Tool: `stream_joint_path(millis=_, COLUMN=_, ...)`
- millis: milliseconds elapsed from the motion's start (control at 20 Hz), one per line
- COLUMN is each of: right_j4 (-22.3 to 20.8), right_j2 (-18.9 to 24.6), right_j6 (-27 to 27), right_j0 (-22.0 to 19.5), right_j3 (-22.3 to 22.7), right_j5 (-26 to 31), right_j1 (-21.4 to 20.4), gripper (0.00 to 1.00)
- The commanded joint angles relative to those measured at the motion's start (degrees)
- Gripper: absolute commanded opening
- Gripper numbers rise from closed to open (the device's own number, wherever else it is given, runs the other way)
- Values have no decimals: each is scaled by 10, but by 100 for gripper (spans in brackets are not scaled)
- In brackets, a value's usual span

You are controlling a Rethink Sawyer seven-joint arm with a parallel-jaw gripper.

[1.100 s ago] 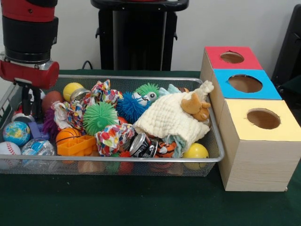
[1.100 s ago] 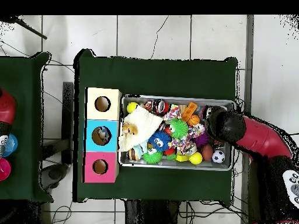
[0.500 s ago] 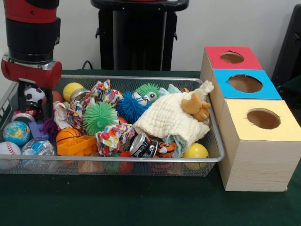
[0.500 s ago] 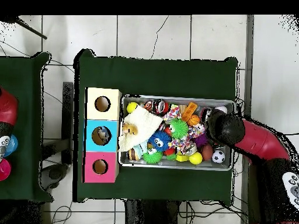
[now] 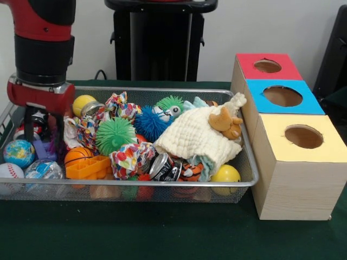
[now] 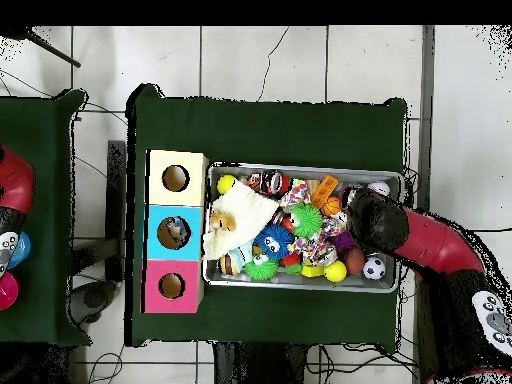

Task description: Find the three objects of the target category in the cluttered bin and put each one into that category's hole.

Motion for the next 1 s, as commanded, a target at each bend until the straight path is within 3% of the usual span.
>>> stream_joint_path(millis=50, right_j4=-44, right_j2=38, right_j6=23, right_j0=-7, right_j3=4, right_j5=-47, right_j1=65, gripper=100)
stream_joint_path(millis=1000, right_j4=-97, right_j2=26, right_j6=0, right_j0=7, right_j3=-33, right_j5=-58, right_j1=76, gripper=100)
